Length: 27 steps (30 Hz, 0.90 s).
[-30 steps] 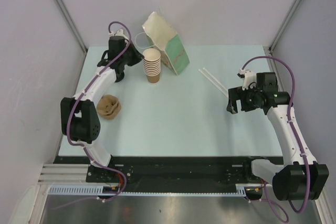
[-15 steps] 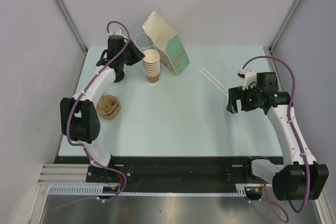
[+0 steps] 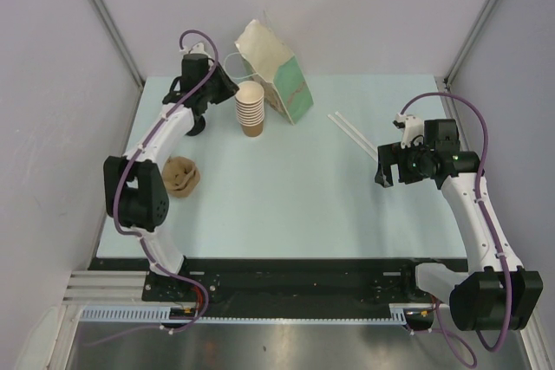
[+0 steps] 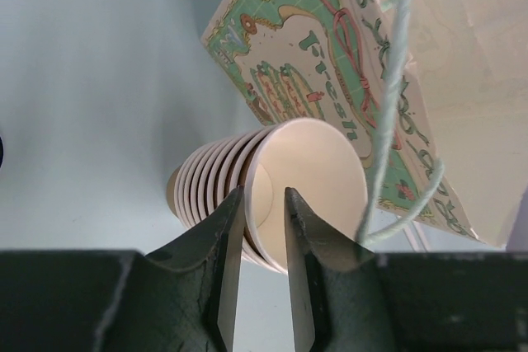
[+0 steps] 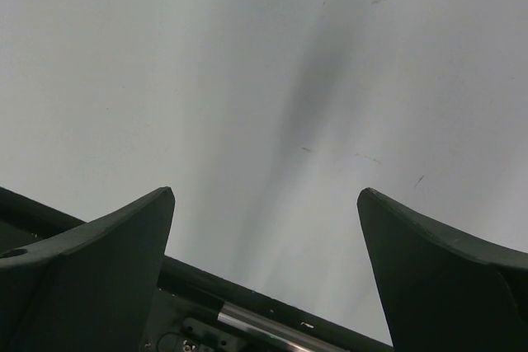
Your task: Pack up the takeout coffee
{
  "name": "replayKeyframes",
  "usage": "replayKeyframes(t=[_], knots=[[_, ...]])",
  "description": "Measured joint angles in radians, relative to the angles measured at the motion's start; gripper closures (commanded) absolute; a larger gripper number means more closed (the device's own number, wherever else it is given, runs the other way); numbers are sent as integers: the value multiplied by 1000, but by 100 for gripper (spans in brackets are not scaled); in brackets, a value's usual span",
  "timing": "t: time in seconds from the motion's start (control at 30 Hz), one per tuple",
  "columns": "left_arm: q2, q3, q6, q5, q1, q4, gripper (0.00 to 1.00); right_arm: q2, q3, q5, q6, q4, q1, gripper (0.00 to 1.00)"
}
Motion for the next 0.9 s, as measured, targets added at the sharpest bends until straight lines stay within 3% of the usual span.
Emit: replayKeyframes(t=[0.23, 0.43, 0.9], knots=[[30, 1, 15, -25, -11, -15, 76, 0, 0, 0, 0, 0, -2, 0], [30, 1, 29, -37, -13, -17, 99, 0, 0, 0, 0, 0, -2, 0], [-3, 29, 32, -54, -15, -151, 100, 0, 0, -1, 1, 0, -2, 0]])
